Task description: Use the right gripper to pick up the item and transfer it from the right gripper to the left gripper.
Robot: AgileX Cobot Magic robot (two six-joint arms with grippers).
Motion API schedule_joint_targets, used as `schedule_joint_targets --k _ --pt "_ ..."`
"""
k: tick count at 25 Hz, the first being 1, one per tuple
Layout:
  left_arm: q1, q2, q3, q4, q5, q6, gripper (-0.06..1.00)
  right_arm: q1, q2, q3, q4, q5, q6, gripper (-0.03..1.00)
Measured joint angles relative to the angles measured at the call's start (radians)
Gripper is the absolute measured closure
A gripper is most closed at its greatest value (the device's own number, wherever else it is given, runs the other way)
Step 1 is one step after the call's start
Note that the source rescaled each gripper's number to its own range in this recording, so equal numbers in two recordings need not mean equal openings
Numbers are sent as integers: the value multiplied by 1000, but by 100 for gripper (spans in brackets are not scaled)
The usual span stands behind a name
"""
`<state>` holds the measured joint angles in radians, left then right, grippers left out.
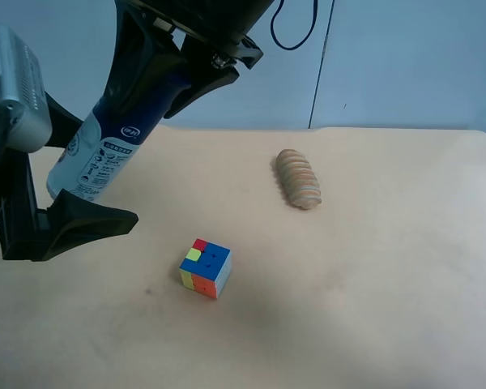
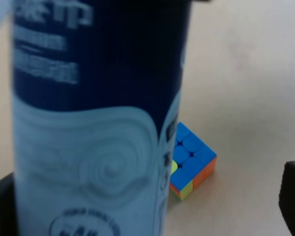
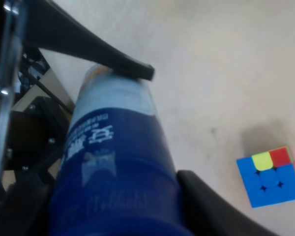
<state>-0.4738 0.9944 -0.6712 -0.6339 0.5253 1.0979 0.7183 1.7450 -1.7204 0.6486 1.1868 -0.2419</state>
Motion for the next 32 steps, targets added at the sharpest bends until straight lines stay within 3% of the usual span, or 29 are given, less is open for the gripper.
schedule_joint_targets --k 8,12,15,18,28,29,32 --pt "0 32 0 0 -35 4 -6 0 1 0 6 -9 0 97" --pt "0 32 0 0 -48 4 5 0 1 0 6 -9 0 97" --pt "0 32 0 0 -52 4 39 0 1 0 8 -7 0 97" --pt "0 32 0 -5 -57 4 91 0 1 0 14 -4 0 97" --pt "0 32 0 -10 -58 16 91 0 1 0 9 -4 17 97" --pt "0 32 0 -12 -58 16 91 0 1 0 6 -4 22 90" --pt "0 35 0 -7 -42 18 91 0 1 -3 -6 -19 26 26"
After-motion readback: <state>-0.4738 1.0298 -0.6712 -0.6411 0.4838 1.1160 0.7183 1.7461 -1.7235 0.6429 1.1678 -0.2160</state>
